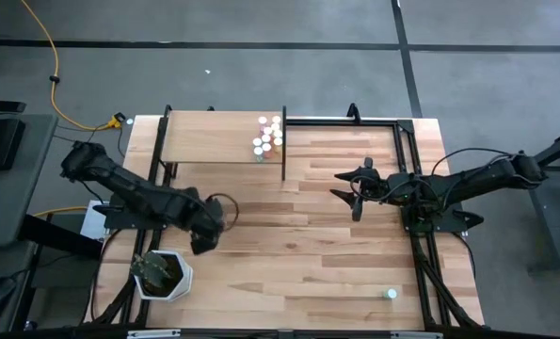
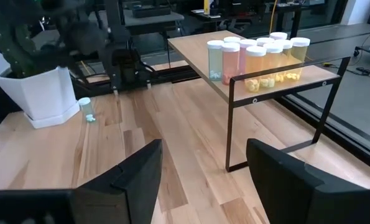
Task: Pick and place medicine bottles onto shelf by color
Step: Put the left green pill bottle on the shelf
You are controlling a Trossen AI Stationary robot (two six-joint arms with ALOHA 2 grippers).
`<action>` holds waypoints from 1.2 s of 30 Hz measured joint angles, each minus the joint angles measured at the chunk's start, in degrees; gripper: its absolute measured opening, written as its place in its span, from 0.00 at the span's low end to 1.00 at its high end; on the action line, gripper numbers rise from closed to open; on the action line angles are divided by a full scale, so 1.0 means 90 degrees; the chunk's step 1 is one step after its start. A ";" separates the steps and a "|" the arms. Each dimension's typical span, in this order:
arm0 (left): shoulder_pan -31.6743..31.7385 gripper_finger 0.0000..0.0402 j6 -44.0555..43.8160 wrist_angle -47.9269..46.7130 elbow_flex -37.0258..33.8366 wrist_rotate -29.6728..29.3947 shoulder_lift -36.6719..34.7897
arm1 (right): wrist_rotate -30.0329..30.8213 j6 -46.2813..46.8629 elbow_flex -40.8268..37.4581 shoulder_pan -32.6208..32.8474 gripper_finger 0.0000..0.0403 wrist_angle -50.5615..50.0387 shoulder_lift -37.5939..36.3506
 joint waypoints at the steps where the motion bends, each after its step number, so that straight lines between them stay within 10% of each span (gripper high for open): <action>1: -0.0065 0.57 -0.0294 0.0100 -0.0157 0.0022 0.0015 | 0.0000 -0.0002 0.0002 0.0000 0.56 0.0002 0.0000; 17: -0.1176 0.56 -0.3200 0.1371 -0.1247 0.0466 0.0013 | 0.0002 0.0007 0.0005 -0.0002 0.56 -0.0020 0.0002; 36: -0.1404 0.56 -0.3519 0.1688 -0.1312 0.0539 0.0013 | 0.0005 0.0002 0.0007 -0.0002 0.56 -0.0020 0.0002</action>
